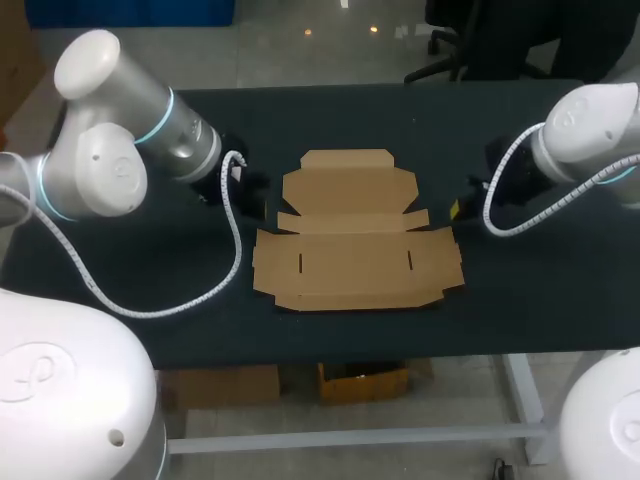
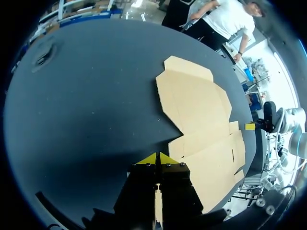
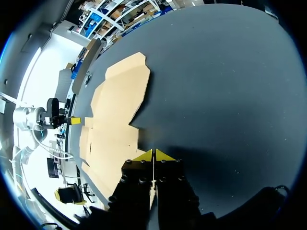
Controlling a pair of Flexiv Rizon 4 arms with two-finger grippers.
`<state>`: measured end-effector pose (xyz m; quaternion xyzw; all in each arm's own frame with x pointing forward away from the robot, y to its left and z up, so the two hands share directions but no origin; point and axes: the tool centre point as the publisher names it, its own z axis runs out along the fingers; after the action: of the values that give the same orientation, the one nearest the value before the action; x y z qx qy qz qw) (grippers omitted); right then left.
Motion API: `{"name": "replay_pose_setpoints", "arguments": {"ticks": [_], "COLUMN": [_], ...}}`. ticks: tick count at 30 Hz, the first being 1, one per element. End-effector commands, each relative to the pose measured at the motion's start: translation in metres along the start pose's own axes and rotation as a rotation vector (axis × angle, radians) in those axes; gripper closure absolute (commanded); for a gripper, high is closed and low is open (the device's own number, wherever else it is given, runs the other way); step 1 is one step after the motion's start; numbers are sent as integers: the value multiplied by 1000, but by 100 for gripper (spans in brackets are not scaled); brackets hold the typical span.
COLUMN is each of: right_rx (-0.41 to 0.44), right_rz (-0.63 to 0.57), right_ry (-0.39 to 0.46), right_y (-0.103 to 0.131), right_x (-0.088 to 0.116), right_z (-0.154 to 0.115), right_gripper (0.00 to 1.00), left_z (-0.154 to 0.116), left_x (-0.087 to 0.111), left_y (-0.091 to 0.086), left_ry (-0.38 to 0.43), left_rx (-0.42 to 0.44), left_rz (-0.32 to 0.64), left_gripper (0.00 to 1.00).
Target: Assemble the packaging by folding the flat box into shape, placing the metal phone stand inside, and closing the box properly
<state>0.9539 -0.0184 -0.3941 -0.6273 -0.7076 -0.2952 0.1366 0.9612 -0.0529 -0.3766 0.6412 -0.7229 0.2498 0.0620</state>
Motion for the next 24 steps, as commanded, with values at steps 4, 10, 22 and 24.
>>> {"name": "replay_pose_setpoints", "arguments": {"ticks": [4, 10, 22, 24], "right_rx": [21, 30, 41, 42], "right_rz": [-19, -35, -39, -40], "right_ry": [3, 2, 14, 14], "right_y": [6, 8, 9, 9], "right_x": [-1, -3, -8, -8], "right_z": [7, 12, 21, 22], "right_gripper": [100, 100, 100, 100], "left_z": [8, 12, 23, 24], "left_x": [-4, -4, -3, -3], "left_y": [-5, -7, -9, -8], "left_ry": [19, 28, 45, 45], "left_rx": [-15, -30, -60, -63], "left_rz": [-3, -8, -4, 0], "left_gripper": [100, 100, 100, 100]}}
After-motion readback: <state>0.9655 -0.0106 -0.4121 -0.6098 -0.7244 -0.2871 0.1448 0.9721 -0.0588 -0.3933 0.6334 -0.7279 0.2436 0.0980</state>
